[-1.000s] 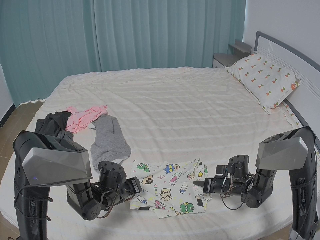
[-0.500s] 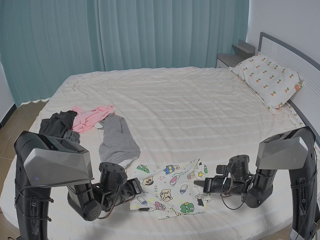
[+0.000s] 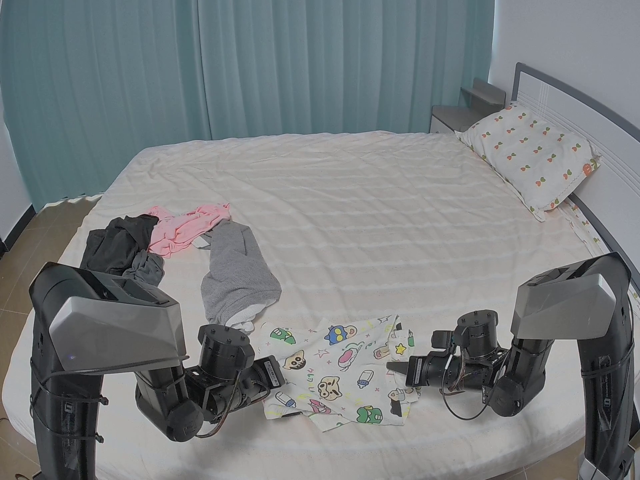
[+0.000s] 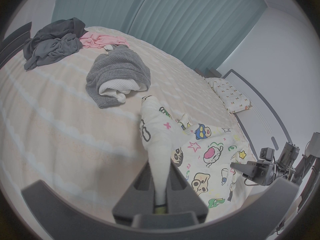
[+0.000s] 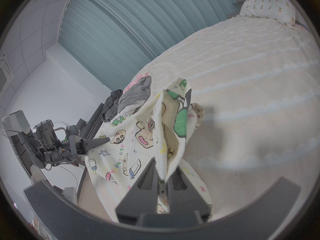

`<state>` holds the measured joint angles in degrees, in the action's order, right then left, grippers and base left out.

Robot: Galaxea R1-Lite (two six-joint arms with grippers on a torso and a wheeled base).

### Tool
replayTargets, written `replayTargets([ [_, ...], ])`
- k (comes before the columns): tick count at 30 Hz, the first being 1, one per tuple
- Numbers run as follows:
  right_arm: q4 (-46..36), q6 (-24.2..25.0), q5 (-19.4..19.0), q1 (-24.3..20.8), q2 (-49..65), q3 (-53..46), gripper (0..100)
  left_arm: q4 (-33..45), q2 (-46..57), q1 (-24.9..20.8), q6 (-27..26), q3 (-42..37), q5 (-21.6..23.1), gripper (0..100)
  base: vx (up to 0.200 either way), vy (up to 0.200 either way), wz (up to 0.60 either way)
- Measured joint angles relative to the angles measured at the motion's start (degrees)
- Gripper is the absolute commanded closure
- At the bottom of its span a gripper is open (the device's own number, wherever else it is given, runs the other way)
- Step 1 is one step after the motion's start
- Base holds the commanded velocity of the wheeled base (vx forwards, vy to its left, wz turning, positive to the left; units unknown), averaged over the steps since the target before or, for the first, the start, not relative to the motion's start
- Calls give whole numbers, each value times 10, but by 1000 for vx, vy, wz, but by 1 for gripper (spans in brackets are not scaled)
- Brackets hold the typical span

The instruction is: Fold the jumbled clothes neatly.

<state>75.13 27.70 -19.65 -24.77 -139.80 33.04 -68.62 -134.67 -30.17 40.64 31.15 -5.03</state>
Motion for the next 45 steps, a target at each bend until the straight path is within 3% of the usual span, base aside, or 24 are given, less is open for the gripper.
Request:
replayTargets([
  [12, 0, 0, -1, 0, 0, 1, 100, 0, -5, 9, 0, 11, 0, 100, 0, 0, 0],
  [27, 0, 0, -9, 0, 0, 1, 100, 0, -7, 9, 0, 10, 1, 100, 0, 200, 0],
  [45, -3, 1, -9, 2, -2, 1, 100, 1, -15, 5, 0, 10, 1, 100, 0, 0, 0],
])
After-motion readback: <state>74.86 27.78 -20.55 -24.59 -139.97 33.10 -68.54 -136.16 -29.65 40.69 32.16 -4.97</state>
